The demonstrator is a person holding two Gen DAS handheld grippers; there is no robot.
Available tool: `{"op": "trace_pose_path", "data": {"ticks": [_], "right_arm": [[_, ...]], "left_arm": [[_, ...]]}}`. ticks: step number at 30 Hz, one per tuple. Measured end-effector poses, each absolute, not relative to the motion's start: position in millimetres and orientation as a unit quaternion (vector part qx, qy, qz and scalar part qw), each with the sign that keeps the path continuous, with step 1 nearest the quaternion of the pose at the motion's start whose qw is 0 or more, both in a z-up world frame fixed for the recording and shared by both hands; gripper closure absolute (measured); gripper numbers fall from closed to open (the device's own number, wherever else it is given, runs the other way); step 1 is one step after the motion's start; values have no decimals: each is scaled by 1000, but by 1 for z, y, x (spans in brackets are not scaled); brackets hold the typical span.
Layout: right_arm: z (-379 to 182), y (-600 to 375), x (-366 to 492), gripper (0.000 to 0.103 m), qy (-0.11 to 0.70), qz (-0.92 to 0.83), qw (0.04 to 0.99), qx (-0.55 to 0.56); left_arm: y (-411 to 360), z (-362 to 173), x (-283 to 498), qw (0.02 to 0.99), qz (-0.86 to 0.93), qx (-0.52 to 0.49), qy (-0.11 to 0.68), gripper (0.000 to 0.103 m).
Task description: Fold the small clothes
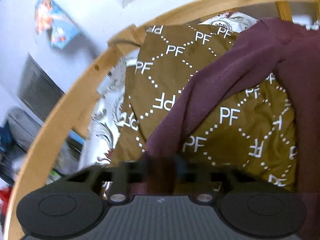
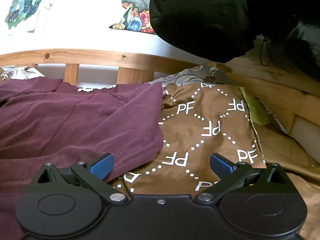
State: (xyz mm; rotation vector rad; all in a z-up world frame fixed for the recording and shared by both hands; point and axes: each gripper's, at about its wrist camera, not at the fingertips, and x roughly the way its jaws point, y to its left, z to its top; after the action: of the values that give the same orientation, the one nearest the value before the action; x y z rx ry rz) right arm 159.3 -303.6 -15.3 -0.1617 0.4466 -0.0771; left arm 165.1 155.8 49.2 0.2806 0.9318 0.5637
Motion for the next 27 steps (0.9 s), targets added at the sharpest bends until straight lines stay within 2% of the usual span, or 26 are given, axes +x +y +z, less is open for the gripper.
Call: {"op": "trace_pose_path", "data": {"ticks": [1,3,14,21,27], "right_arm": [[-15,-304,159,1,221,-40,971,-78],[-15,-305,160,1,221,-42,972,-74],[-9,-302,156,1,209,-40,974,-75],[0,-303,153,1,194,-39,978,-66],[8,-305,152,1,183,-39,981,-56]], "left_arm": [[160,53,164,848,263,118,444,100],[169,66,163,855,252,85,445,102],[156,152,151,874,86,-128,461,102],[79,176,174,885,-29,-111,451,102],[-6,142,208,864,-122,-70,484,102]]}}
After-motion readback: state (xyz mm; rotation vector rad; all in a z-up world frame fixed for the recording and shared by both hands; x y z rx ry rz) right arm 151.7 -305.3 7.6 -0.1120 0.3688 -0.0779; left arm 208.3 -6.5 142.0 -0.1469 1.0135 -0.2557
